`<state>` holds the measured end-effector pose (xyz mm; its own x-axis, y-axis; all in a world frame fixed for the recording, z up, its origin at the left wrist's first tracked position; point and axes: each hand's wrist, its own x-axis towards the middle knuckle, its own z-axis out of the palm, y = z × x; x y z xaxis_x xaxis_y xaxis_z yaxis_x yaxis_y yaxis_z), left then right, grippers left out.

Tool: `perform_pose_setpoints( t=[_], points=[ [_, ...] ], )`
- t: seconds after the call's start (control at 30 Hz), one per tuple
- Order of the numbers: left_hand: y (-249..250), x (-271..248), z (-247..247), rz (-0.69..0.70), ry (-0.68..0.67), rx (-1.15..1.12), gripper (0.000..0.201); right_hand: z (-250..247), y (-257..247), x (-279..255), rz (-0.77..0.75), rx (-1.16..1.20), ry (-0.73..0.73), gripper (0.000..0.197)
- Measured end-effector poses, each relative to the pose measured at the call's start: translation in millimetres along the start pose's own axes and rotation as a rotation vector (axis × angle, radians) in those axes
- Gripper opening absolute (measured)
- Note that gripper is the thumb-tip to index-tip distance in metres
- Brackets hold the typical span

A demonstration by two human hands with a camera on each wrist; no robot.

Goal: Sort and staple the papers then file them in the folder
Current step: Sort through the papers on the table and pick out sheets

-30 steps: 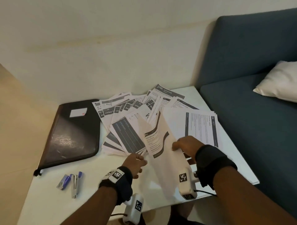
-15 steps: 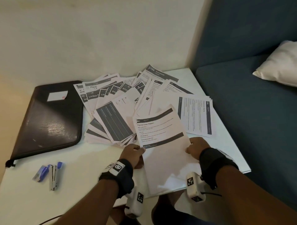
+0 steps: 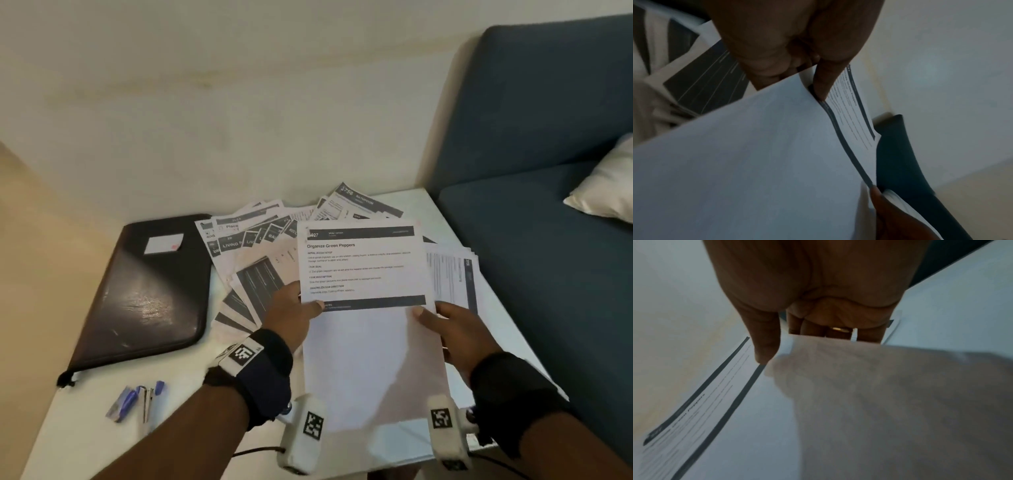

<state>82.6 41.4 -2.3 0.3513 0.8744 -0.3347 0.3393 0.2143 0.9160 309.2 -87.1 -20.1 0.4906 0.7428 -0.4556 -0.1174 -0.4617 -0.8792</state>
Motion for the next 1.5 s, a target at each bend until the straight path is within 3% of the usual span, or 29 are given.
perform_pose_setpoints(
  t=[0.07,0.23,0.5,1.27,1.5],
  points=[
    [12,-5,-16,0.006,-0.048,0.000,0.026,10,-10,2,-0.057,0.049,-0.014,0.014],
    [12,-4,-31,-0.014,0.007,-0.139,0.024,30,-21,8,-0.088,0.076,-0.027,0.011],
    [6,15,-33,0.003,-0.024,-0.111,0.021,31,-13,17,-0.061,0.076,-0.014,0.018],
    [-4,8,-48,-0.036,-0.027,-0.244,0.021,47,-12,20,-0.076,0.008,-0.037,0.016],
    [-18,7,-48,-0.123,-0.135,-0.244,0.024,51,-9,19,-0.024,0.051,-0.043,0.015]
  ],
)
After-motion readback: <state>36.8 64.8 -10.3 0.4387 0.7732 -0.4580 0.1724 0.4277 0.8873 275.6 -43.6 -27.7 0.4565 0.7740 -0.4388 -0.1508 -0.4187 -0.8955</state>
